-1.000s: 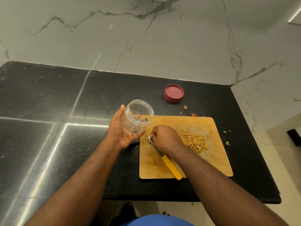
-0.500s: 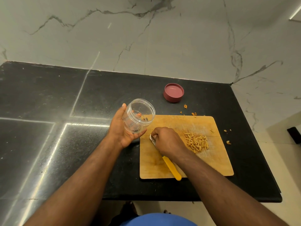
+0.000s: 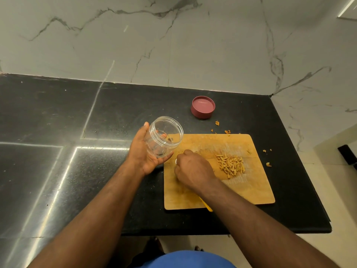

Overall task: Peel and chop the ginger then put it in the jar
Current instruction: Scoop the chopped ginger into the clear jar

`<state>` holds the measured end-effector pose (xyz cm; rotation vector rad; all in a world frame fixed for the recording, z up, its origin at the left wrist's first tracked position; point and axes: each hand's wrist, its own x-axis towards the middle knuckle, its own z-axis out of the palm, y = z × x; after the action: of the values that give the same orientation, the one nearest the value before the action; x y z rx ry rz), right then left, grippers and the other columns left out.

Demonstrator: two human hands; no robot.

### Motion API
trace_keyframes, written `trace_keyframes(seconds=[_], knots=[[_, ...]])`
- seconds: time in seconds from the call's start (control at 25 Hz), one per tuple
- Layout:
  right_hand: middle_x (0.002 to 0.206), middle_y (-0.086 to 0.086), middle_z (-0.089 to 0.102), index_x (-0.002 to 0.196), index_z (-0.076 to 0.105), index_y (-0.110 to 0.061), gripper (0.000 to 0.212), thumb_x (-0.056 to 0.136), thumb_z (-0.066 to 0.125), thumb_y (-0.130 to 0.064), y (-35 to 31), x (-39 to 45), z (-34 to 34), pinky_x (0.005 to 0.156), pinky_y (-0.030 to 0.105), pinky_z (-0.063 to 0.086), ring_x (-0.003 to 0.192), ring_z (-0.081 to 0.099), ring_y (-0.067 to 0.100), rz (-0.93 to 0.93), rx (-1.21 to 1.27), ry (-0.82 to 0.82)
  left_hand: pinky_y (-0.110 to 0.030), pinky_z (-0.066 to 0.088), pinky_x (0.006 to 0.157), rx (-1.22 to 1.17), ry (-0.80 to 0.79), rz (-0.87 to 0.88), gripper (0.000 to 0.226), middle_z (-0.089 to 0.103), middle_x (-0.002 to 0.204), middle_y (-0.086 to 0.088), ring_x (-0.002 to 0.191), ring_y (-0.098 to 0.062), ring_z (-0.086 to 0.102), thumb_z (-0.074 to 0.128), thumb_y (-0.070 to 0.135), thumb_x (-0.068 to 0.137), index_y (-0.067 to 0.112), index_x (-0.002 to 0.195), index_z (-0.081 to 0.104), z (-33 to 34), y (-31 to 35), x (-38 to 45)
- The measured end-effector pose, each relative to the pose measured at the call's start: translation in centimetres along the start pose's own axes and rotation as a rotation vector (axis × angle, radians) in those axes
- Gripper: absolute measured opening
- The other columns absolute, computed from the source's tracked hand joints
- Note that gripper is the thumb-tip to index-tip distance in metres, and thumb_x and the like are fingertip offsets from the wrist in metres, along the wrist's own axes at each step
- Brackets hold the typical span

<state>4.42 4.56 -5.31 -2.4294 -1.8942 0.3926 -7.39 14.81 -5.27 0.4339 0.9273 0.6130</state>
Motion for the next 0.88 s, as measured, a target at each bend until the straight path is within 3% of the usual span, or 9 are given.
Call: trace_keyframes(seconds=[0.12, 0.28, 0.4, 0.52, 0.64, 0.88], knots=[[0.099, 0.002, 0.059, 0.105, 0.062, -0.017, 0.021, 0.095, 0.049, -0.030, -0.1, -0.8, -0.7, 0.073, 0.035, 0.051, 0.085, 0.055, 0.018, -0.004, 0.072, 0.065, -0.057, 0.050, 0.096, -0.003, -0.010, -0.003, 0.052, 0.074, 0.112, -0.010, 0.110, -0.035, 0.068, 0.050, 0.062, 0.092, 0.018, 0.111, 0.068, 0.0, -0.2, 0.0], [0.081, -0.008, 0.063, 0.085, 0.064, -0.023, 0.002, 0.086, 0.064, -0.024, 3.4, -2.9, -2.4, 0.066, 0.032, 0.054, 0.076, 0.059, 0.011, 0.179, 0.414, 0.125, -0.054, 0.055, 0.086, 0.002, -0.036, -0.027, 0.055, 0.069, 0.122, -0.012, 0.111, -0.037, 0.066, 0.051, 0.063, 0.092, 0.020, 0.123, 0.064, 0.4, -0.9, -0.1], [0.095, -0.012, 0.068, 0.099, 0.072, -0.025, 0.014, 0.090, 0.065, -0.017, 10.0, -4.0, -4.0, 0.078, 0.026, 0.054, 0.086, 0.061, 0.005, 0.358, 0.536, 0.200, -0.054, 0.056, 0.084, 0.035, -0.061, -0.055, 0.059, 0.069, 0.125, -0.011, 0.112, -0.038, 0.066, 0.050, 0.063, 0.092, 0.020, 0.130, 0.062, 1.6, -2.4, -0.3], [0.110, -0.005, 0.070, 0.110, 0.072, -0.020, 0.024, 0.093, 0.057, -0.012, 16.2, -3.6, -4.1, 0.086, 0.031, 0.054, 0.097, 0.064, 0.012, 0.460, 0.347, 0.188, -0.053, 0.056, 0.083, 0.027, -0.095, -0.084, 0.062, 0.068, 0.127, -0.011, 0.110, -0.038, 0.067, 0.049, 0.065, 0.092, 0.020, 0.133, 0.060, 3.3, -4.1, -0.8], [0.112, 0.002, 0.066, 0.106, 0.073, -0.019, 0.029, 0.092, 0.050, -0.007, 17.5, -2.7, -2.9, 0.088, 0.038, 0.055, 0.097, 0.062, 0.019, 0.412, 0.213, 0.077, -0.052, 0.056, 0.083, 0.022, -0.094, -0.079, 0.064, 0.067, 0.129, -0.012, 0.109, -0.037, 0.069, 0.048, 0.065, 0.092, 0.019, 0.135, 0.058, 4.7, -5.2, -1.2], [0.123, 0.003, 0.056, 0.126, 0.065, -0.018, 0.042, 0.093, 0.045, -0.002, 16.4, -2.9, -1.8, 0.100, 0.036, 0.048, 0.113, 0.054, 0.022, 0.196, 0.220, 0.006, -0.056, 0.054, 0.089, -0.006, -0.025, -0.047, 0.064, 0.067, 0.128, -0.013, 0.111, -0.039, 0.067, 0.050, 0.065, 0.091, 0.018, 0.134, 0.058, 6.5, -7.1, -2.4]])
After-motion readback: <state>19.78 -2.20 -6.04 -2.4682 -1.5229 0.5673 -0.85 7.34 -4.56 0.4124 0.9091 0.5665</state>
